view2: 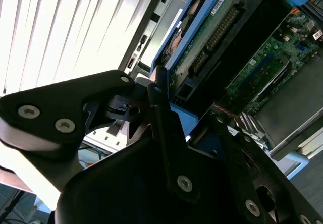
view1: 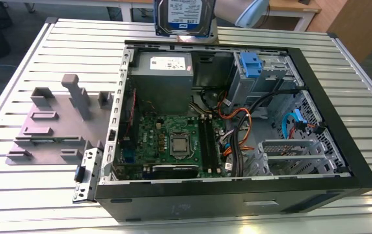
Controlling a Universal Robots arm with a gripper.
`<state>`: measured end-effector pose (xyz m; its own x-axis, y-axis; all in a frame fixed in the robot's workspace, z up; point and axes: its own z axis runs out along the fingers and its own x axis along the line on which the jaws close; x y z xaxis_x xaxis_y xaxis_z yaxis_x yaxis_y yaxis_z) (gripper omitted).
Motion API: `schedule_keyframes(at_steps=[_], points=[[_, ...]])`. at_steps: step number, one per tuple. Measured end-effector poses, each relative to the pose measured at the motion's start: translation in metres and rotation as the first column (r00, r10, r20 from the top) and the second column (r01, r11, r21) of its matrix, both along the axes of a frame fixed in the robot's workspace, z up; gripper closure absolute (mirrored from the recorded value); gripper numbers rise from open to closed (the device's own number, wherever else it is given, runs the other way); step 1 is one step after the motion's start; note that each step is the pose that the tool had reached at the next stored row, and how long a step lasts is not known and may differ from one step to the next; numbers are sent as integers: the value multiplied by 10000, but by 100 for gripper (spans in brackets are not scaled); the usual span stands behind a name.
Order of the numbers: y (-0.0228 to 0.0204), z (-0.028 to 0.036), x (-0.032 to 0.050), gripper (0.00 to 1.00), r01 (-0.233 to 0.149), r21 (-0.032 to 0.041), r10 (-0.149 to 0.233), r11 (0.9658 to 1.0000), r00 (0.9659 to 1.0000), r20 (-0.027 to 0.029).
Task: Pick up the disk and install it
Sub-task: 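Pick up the disk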
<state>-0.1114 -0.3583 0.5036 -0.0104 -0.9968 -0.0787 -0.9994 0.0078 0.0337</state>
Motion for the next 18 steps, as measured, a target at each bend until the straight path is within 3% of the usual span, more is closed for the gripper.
schedule_keyframes(at_steps=[18], points=[[0,0,56,63,0,0,0,10000,10000,0]])
